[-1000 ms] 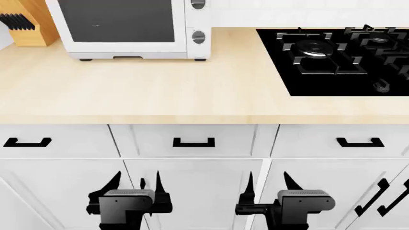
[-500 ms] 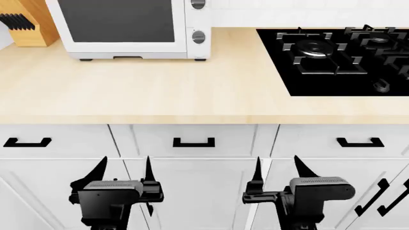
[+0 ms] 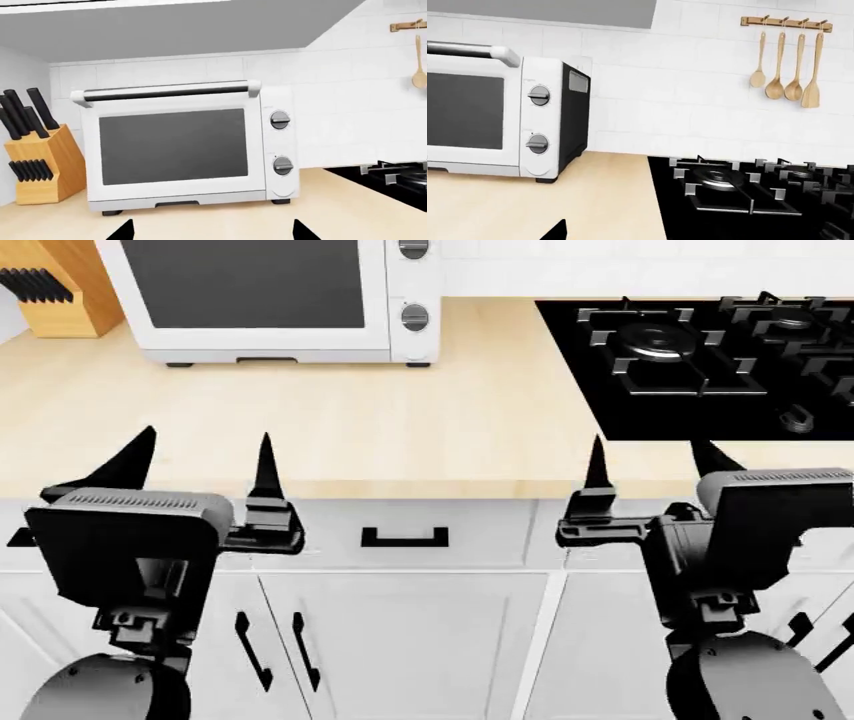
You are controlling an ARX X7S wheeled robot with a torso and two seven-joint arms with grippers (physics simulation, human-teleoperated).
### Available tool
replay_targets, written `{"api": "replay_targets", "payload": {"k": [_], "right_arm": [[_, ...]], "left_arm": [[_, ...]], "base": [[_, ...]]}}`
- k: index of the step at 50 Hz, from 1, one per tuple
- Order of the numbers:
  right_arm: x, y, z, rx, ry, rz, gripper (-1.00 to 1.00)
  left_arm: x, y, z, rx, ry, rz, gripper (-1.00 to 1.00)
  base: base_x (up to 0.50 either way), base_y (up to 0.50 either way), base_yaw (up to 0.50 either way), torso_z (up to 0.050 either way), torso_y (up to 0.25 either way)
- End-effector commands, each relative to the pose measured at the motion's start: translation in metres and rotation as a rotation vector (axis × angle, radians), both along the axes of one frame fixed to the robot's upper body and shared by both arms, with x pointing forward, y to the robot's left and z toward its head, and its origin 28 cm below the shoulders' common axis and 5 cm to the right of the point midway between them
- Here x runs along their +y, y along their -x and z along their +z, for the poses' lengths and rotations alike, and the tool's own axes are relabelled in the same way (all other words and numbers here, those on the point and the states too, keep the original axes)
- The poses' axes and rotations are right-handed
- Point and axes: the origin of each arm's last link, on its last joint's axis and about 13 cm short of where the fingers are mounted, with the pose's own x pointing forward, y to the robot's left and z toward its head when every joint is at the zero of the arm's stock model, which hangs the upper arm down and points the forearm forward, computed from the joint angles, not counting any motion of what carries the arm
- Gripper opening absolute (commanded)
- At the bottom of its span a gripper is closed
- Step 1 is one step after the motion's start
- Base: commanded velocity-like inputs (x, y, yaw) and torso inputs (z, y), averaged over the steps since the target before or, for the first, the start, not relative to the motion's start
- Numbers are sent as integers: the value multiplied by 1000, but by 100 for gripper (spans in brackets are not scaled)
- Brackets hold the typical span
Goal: Turn on the toaster oven by setting the timer.
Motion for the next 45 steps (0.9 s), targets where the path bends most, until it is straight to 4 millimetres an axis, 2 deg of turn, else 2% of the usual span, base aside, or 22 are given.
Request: {"api": "replay_targets", "payload": {"k": [1,9,21,24,45], "right_arm": [[-6,-3,50,2,12,-6,100],[-7,2,73,-25,34,-7,100],[-16,8,96,-56,15,-44,100],[-15,6,97,-47,17,-41,100],[-13,6,92,-18,26,-42,100]], "left_arm": [[6,-8,55,-54,-4,-17,100],[9,-3,80,-42,36,-56,100],[19,14,97,-51,34,-14,100],[21,13,98,-12,82,-34,100],[23,11,95,17,75,-29,100]], "base": [[0,0,0,0,0],[0,0,0,0,0],[0,0,0,0,0],[0,0,0,0,0],[0,0,0,0,0]]}}
